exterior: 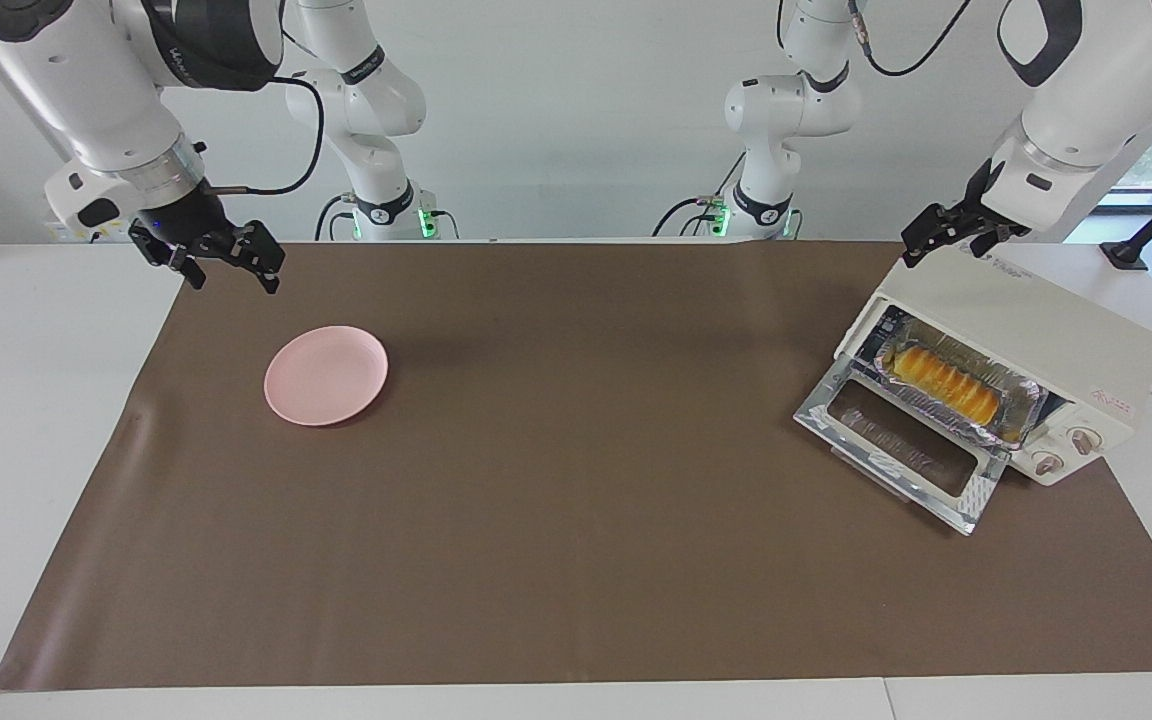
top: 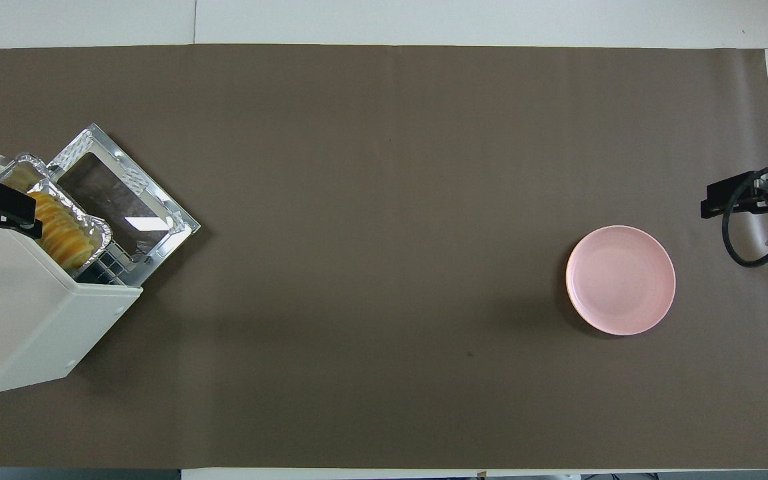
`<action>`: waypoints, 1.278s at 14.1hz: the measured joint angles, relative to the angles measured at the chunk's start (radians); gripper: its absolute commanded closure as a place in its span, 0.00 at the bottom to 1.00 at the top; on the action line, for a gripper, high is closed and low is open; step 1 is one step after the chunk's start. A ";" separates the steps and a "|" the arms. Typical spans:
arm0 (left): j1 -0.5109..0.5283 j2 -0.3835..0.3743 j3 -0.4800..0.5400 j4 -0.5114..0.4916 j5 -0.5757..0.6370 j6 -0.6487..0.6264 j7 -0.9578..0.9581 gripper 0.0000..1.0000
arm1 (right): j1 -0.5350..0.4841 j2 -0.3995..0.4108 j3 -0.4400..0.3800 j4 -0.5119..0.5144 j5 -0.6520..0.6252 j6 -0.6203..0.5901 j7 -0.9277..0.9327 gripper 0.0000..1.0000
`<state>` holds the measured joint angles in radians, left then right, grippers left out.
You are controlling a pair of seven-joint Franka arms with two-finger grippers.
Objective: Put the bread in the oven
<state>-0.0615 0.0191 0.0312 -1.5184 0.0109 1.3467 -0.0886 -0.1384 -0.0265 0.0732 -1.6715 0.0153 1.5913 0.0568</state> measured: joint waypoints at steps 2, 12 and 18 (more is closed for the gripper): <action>0.001 -0.028 0.000 -0.046 0.000 0.006 0.016 0.00 | 0.000 0.000 0.000 0.000 0.000 0.000 0.000 0.00; 0.001 -0.040 -0.012 -0.087 0.001 0.074 0.057 0.00 | 0.000 0.000 0.000 0.000 0.000 0.000 0.000 0.00; -0.012 -0.036 -0.018 -0.087 0.001 0.100 0.063 0.00 | 0.000 0.000 0.000 0.000 0.000 0.000 0.000 0.00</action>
<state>-0.0740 -0.0164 0.0130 -1.6056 0.0116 1.4465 -0.0260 -0.1383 -0.0265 0.0731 -1.6715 0.0153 1.5913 0.0568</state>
